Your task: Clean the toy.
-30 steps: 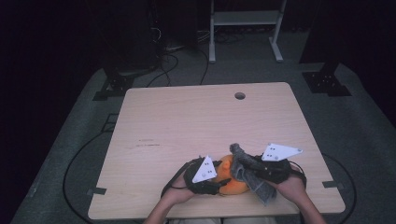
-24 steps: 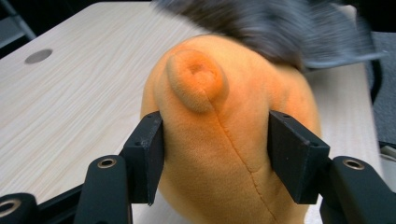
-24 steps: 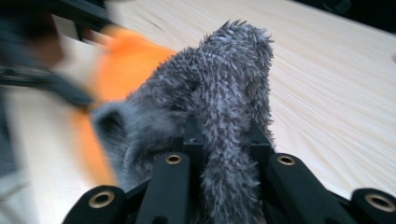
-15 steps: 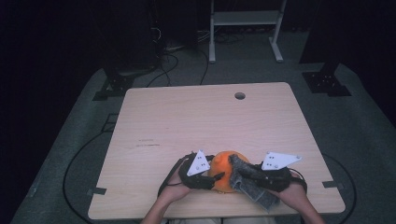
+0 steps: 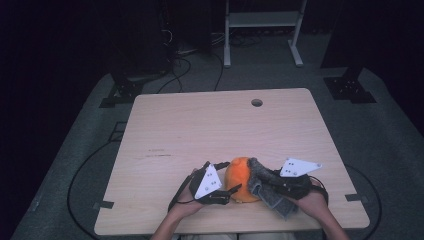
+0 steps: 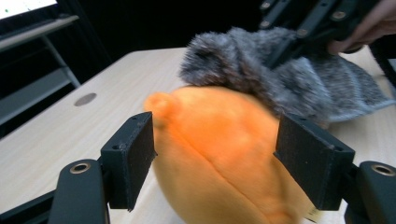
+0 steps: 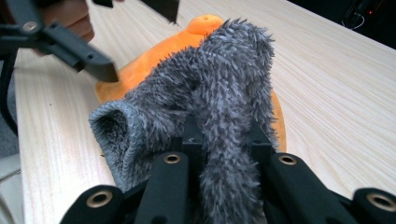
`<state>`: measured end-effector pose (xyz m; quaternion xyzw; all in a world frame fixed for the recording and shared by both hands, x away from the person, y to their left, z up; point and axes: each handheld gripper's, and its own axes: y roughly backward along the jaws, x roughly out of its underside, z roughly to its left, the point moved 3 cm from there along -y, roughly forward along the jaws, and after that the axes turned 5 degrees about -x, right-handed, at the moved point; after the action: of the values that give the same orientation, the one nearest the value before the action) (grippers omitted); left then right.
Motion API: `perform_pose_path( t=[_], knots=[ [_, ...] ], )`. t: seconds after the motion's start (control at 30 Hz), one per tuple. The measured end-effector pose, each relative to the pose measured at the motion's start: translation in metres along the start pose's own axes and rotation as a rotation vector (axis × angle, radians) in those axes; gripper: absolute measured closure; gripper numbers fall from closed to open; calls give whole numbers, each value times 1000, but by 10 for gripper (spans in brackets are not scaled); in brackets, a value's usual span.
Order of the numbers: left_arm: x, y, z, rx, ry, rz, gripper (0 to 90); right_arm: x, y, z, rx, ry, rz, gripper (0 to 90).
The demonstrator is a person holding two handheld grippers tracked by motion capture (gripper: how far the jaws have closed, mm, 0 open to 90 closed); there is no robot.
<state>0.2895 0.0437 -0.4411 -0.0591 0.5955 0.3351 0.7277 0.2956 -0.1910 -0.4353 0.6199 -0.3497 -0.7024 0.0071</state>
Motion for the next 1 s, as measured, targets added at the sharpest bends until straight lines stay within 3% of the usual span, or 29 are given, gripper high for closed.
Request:
perform_pose_path(
  t=[0.13,0.27,0.37,0.47,0.53,0.6,0.63,0.67,0.7,0.73,0.77,0.8,0.87,0.93,1.0],
  knots=[
    [4,-5,-4,26,3,29,341,0,-2,-5,12,-23,-10,751],
    [5,-6,-2,41,13,28,343,2,-5,-12,61,-38,-6,751],
    [6,-3,-3,81,2,39,282,5,-6,-21,109,-64,-6,752],
    [9,-6,-4,70,-30,63,332,7,-5,-26,100,-100,-16,751],
    [9,-9,-4,38,-55,77,426,5,-5,-24,106,-90,-11,751],
    [9,-9,-3,21,-47,82,463,-1,-1,-21,123,-78,-12,752],
    [9,-9,-3,18,-44,83,473,-11,6,-13,80,-72,-48,753],
    [9,-9,-3,19,-41,82,473,-11,6,-13,80,-72,-48,753],
    [9,-9,-3,17,-40,82,478,-19,7,-1,19,-45,-74,753],
    [9,-10,-3,17,-42,85,478,-19,7,-1,19,-45,-74,753],
    [8,-10,-3,15,-40,88,480,-21,-4,13,7,7,-39,752],
    [10,-10,-2,10,-43,99,478,-20,-8,15,23,42,-18,753],
    [10,-10,-2,12,-33,95,471,-19,-11,15,32,53,-13,753],
    [10,-10,-2,27,-18,85,430,-18,-9,7,48,24,-18,753],
    [9,-11,-4,28,-46,99,435,-13,-7,-1,73,-5,-27,753]
  ],
)
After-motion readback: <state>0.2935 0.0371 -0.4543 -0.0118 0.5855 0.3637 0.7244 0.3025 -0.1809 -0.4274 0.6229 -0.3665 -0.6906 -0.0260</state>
